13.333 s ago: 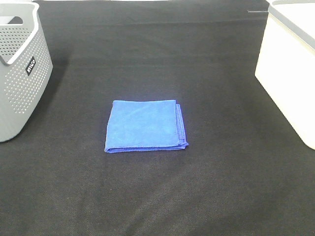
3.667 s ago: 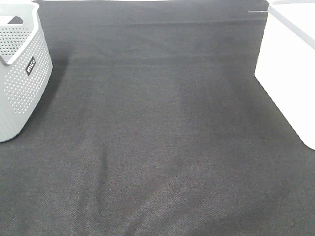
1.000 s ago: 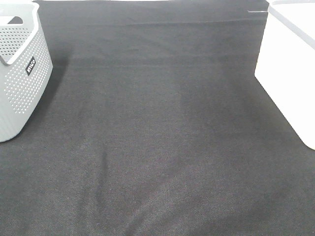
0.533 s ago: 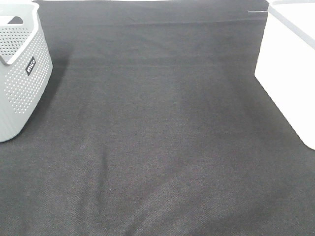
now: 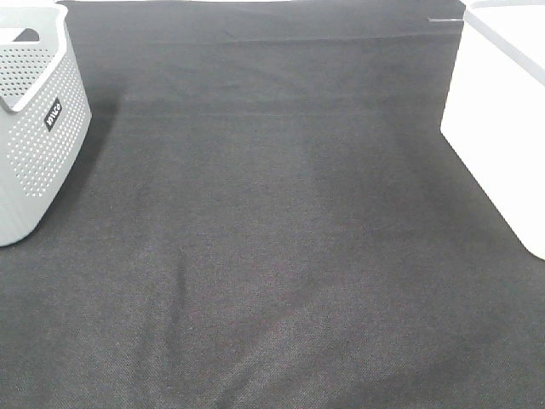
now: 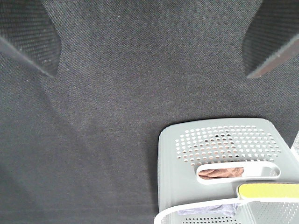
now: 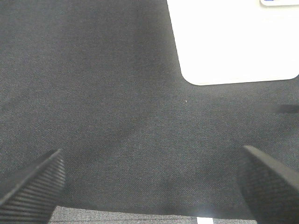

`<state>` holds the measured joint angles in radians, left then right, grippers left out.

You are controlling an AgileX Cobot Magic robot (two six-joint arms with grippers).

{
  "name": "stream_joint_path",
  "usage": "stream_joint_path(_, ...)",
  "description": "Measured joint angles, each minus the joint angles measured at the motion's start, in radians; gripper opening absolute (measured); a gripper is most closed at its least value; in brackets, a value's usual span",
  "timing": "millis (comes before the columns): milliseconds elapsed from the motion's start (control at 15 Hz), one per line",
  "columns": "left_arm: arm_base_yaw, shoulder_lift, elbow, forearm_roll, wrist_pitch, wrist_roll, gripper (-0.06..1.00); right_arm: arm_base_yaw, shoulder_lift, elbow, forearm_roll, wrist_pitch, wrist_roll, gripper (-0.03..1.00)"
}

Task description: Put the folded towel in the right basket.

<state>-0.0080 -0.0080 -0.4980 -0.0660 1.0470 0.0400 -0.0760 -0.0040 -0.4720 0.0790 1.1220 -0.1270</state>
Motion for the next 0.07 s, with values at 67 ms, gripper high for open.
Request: stream_joint_path(67, 0.0, 0.0, 0.0, 0.0, 0.0, 0.0, 0.98, 0.0, 0.0, 0.0, 0.0, 0.0, 0.0, 0.97)
